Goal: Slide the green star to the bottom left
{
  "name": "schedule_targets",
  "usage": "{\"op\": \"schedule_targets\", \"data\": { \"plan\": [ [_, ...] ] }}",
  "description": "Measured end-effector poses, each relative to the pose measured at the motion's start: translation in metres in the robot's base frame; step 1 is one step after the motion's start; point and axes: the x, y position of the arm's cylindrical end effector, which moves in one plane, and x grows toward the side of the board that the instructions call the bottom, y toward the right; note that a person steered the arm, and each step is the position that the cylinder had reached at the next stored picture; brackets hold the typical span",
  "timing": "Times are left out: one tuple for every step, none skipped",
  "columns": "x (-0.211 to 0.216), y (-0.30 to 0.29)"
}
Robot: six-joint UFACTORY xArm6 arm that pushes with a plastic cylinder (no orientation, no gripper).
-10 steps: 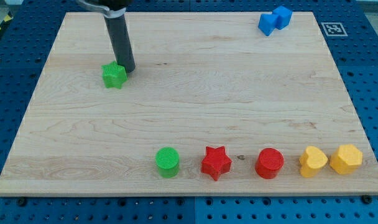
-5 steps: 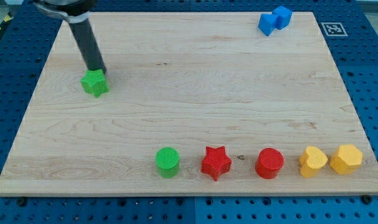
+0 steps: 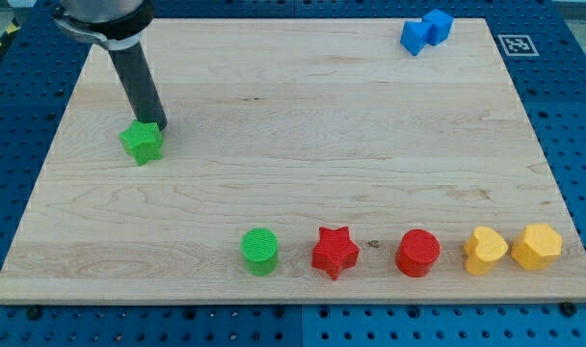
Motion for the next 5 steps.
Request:
{"op": "schedule_targets", "data": {
  "plan": [
    [0.0,-0.003],
    [0.004,-0.005],
    [0.021,-0.005],
    [0.044,-0.005],
    [0.067,-0.005]
  ]
}}
